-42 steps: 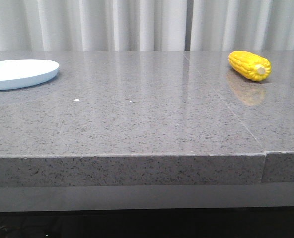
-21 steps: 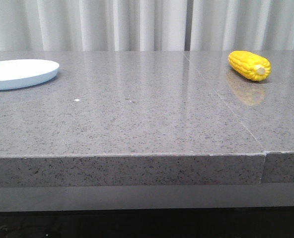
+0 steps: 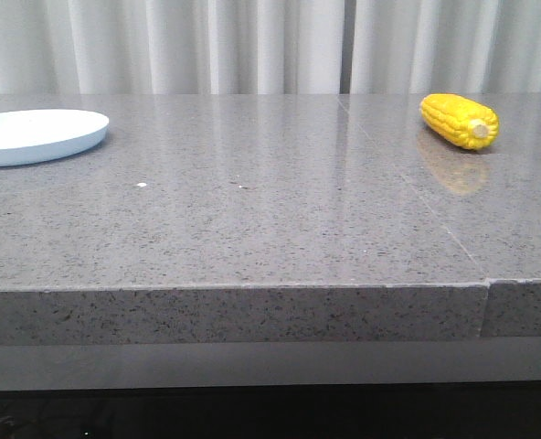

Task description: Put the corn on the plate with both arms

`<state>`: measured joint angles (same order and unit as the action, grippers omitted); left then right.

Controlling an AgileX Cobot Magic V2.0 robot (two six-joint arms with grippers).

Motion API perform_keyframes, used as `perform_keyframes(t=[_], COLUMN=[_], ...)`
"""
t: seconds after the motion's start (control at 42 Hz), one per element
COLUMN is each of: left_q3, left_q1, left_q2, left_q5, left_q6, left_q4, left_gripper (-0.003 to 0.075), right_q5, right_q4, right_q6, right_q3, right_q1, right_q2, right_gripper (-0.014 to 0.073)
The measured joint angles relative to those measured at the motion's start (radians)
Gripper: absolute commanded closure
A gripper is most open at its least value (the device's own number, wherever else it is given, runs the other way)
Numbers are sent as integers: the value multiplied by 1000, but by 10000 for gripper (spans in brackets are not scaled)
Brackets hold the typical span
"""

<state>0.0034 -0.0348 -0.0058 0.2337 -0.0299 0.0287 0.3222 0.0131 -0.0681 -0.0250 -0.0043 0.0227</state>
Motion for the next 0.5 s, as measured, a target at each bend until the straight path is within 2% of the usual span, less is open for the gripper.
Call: perform_keyframes(t=[0.309, 0.499], left_q3=[0, -69], left_q1=[0, 0], left_q2=[0, 0], left_q5=[-55, -57], left_q6=[0, 0], left_q4=[1, 5], left_gripper=[740, 740], right_q5=[-77, -41], right_q4=[7, -89], right_q6=[-4, 13], right_q3=[-1, 38], right_q1=[0, 0], right_q2=[0, 0], right_gripper=[659, 659])
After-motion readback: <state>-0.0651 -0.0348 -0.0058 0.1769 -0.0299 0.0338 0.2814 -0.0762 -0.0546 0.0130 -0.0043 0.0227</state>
